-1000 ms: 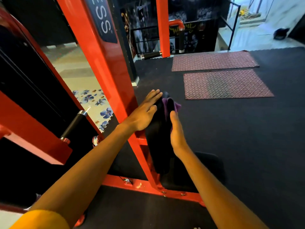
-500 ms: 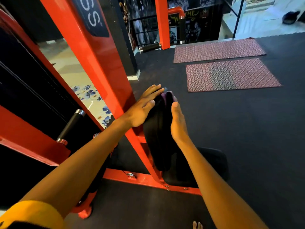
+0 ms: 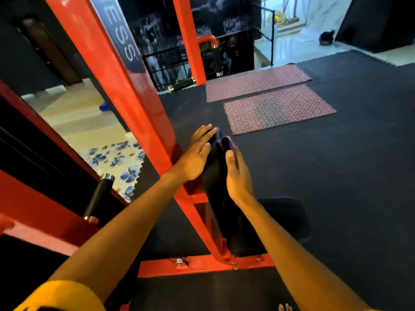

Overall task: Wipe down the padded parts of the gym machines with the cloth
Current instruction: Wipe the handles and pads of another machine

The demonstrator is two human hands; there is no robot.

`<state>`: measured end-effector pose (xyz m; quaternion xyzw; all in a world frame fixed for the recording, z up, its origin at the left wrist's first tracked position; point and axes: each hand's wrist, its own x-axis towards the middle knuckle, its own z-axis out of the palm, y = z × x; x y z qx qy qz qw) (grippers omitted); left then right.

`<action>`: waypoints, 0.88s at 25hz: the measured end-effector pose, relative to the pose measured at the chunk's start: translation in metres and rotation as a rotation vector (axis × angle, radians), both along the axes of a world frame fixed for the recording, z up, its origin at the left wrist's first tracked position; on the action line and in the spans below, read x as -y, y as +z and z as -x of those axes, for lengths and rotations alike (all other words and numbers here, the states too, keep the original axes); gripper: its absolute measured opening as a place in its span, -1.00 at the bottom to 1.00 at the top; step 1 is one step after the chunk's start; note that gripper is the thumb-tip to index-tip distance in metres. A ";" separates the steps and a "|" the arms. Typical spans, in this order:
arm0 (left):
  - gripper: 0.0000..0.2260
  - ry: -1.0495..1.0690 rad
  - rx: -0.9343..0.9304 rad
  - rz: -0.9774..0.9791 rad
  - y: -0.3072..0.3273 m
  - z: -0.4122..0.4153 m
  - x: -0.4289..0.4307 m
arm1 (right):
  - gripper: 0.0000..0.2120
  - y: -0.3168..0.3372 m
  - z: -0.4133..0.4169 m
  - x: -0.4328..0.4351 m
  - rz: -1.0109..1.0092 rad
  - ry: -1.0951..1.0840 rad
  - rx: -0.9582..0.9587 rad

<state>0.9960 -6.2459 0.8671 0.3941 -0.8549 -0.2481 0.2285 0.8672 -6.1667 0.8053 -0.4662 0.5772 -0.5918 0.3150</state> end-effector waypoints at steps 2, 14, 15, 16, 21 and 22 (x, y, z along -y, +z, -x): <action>-0.53 -0.032 -0.032 0.017 -0.003 -0.003 0.004 | -0.58 0.008 -0.018 -0.021 0.203 -0.101 -0.216; -0.58 0.007 0.045 0.001 0.009 0.004 -0.003 | -0.34 -0.103 -0.096 -0.065 0.105 -0.570 -0.406; -0.58 0.007 0.038 -0.007 0.009 0.004 -0.004 | -0.38 -0.094 -0.097 -0.062 0.116 -0.578 -0.401; -0.58 0.006 0.029 -0.007 0.008 0.005 -0.004 | -0.40 -0.090 -0.096 -0.061 0.139 -0.573 -0.401; -0.58 0.016 0.004 -0.010 0.005 0.007 -0.002 | -0.39 -0.058 -0.076 -0.051 0.243 -0.500 -0.494; -0.58 0.017 -0.002 -0.010 0.004 0.007 -0.001 | -0.39 -0.046 -0.074 -0.048 0.237 -0.508 -0.508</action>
